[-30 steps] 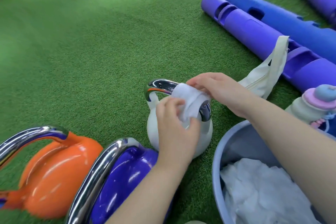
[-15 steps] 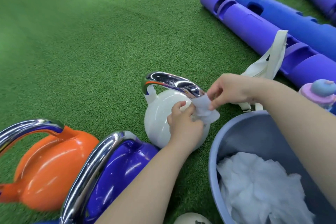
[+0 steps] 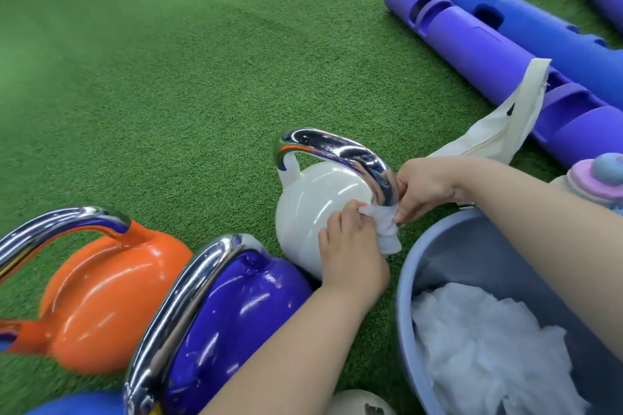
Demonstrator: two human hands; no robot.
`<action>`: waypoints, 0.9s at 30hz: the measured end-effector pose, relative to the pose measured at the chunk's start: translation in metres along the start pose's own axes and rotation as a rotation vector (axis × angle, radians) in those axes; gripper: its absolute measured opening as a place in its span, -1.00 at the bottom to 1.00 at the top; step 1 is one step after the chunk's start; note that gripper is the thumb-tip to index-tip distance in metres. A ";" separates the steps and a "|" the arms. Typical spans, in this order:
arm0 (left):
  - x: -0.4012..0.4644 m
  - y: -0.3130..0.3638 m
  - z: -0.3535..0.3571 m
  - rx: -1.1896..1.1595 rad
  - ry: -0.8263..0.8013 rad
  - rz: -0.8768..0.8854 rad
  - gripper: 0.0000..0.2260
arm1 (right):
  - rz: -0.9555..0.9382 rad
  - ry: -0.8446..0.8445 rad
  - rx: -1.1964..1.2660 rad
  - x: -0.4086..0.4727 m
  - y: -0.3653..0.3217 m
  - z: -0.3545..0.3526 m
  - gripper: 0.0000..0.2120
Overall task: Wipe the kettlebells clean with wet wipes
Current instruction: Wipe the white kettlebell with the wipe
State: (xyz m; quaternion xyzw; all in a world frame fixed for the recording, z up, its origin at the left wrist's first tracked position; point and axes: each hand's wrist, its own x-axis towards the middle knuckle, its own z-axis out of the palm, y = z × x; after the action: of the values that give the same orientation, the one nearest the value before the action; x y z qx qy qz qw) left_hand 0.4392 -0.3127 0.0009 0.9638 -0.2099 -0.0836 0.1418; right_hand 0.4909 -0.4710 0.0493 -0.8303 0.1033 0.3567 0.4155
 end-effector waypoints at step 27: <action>-0.148 -0.133 -0.203 -1.768 0.480 -0.396 -0.49 | -0.665 0.184 -0.034 -0.078 -0.221 0.144 -0.82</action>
State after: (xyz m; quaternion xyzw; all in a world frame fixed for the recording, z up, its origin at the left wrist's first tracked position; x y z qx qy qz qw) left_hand 0.4014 -0.0850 0.1665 0.5157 0.1326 -0.0345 0.8457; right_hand 0.4650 -0.2307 0.1812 -0.8540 -0.1421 0.1271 0.4842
